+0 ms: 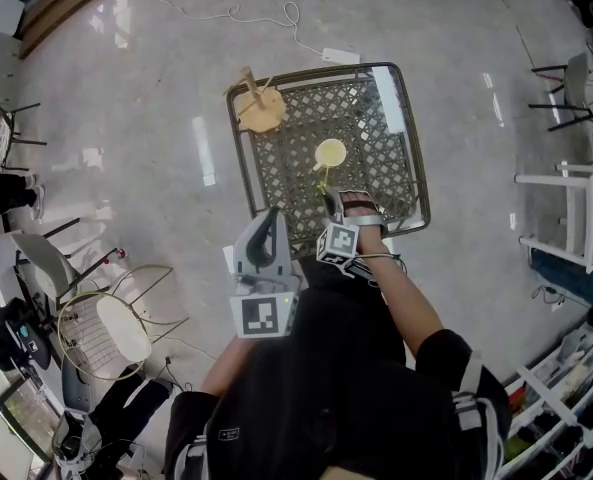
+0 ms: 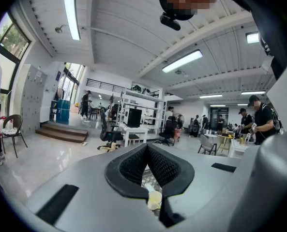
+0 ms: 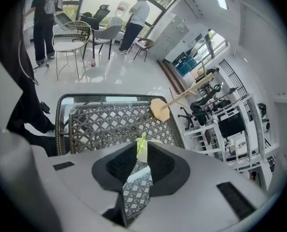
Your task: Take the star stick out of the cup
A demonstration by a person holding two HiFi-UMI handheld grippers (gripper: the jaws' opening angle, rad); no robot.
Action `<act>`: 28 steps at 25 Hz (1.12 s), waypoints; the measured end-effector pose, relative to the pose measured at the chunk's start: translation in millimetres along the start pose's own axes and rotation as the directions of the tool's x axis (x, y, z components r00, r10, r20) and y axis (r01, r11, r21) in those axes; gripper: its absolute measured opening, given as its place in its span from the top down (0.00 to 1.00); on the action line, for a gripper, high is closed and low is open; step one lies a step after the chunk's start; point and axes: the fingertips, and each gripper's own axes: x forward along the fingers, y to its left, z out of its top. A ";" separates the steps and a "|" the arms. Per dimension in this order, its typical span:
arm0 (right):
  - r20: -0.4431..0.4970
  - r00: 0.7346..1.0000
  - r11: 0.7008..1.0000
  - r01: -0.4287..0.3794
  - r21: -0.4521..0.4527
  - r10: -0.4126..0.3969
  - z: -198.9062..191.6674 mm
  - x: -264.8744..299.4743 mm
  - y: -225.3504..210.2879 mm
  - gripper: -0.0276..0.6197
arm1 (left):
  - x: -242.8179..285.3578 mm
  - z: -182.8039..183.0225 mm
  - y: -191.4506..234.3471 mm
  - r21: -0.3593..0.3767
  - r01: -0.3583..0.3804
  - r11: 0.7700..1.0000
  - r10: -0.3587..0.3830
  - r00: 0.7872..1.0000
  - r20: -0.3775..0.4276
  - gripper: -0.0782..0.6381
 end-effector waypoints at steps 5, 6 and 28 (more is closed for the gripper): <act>-0.013 1.000 1.000 -0.009 0.006 0.009 -4.2 5.5 3.8 0.88 | -1.4 1.3 0.5 0.001 -0.002 1.000 0.002 1.000 0.003 0.87; -0.018 1.000 1.000 -0.007 0.005 0.007 -5.2 6.1 4.0 0.88 | -2.2 1.8 0.6 0.001 -0.002 1.000 0.002 1.000 0.003 0.87; -0.036 0.997 0.994 0.071 0.079 -0.069 -2.3 -18.0 2.4 0.92 | -43.7 8.4 -0.6 0.015 0.026 1.000 -0.027 0.999 0.032 0.87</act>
